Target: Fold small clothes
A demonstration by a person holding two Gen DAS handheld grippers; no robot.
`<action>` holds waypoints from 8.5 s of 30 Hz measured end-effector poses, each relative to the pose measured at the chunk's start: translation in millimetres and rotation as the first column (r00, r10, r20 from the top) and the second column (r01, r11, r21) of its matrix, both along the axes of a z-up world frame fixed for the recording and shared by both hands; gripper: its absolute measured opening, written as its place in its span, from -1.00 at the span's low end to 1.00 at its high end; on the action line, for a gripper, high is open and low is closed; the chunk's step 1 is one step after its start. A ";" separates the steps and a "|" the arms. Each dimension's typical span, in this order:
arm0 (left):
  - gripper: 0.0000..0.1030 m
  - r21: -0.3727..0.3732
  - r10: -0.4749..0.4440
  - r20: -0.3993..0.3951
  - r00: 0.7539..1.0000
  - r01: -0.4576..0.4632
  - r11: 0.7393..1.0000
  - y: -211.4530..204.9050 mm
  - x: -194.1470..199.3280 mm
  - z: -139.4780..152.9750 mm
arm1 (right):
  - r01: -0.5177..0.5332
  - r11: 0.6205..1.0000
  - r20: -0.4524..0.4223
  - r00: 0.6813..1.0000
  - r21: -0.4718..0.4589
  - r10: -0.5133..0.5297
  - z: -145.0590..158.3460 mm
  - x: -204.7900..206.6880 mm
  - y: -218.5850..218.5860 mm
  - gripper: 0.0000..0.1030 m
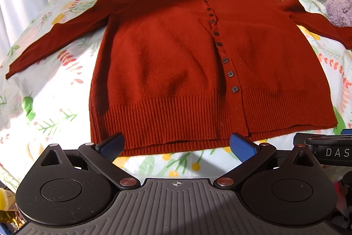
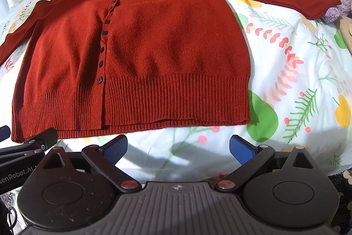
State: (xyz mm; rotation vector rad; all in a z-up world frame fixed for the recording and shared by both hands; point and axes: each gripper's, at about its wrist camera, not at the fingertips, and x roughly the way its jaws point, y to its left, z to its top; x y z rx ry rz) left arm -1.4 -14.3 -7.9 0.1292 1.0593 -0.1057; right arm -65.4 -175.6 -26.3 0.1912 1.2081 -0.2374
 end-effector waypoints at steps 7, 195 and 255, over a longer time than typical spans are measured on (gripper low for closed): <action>1.00 -0.002 -0.002 -0.007 1.000 0.002 1.000 1.5 -0.5 -2.5 | 0.003 1.000 -0.002 1.000 0.001 -0.003 -0.3 -0.6 -0.3 0.92; -0.98 0.091 -0.047 0.296 0.954 0.020 0.996 73.0 349.0 -40.1 | 0.075 0.880 0.377 0.884 0.469 -0.277 -67.8 224.2 -161.8 -0.24; -0.36 -0.136 0.119 0.149 0.982 -0.099 0.986 58.5 321.2 -58.0 | 0.007 0.999 0.397 0.918 -0.036 0.007 -54.0 293.1 -153.5 -0.59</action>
